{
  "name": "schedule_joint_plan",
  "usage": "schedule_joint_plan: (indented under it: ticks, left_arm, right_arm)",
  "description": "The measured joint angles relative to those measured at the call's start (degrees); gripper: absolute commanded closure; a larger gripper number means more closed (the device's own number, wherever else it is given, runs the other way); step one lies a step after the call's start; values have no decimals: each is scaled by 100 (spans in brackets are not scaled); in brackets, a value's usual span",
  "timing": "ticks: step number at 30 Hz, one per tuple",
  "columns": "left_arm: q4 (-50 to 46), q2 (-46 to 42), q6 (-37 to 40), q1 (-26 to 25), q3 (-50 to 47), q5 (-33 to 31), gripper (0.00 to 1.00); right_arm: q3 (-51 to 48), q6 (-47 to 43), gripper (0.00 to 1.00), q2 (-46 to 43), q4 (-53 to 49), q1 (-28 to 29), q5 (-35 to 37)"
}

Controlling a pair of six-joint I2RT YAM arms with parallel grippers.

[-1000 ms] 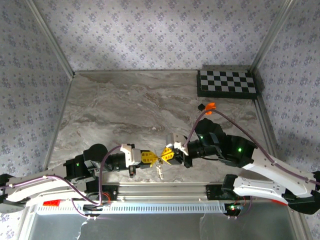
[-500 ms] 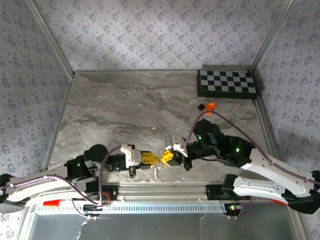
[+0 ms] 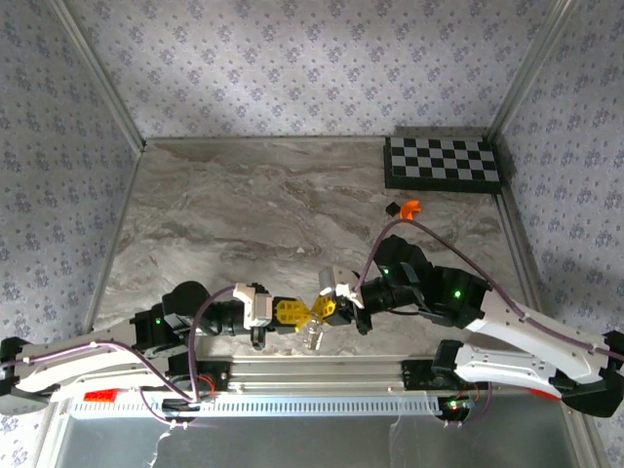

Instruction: Put the keys on the keyring

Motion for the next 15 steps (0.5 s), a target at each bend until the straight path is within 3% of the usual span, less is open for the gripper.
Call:
schedule_joint_plan:
  ticks: [3, 9, 15]
  left_arm:
    - [66, 55, -33, 0, 0, 46, 100]
    - [168, 28, -48, 0, 0, 50, 100]
    - [181, -15, -50, 0, 0, 72, 100]
  right_arm:
    - [-46, -17, 100, -42, 63, 46, 9]
    - [-221, 2, 76, -448, 210, 59, 76]
    - [-417, 72, 73, -870, 332, 59, 129]
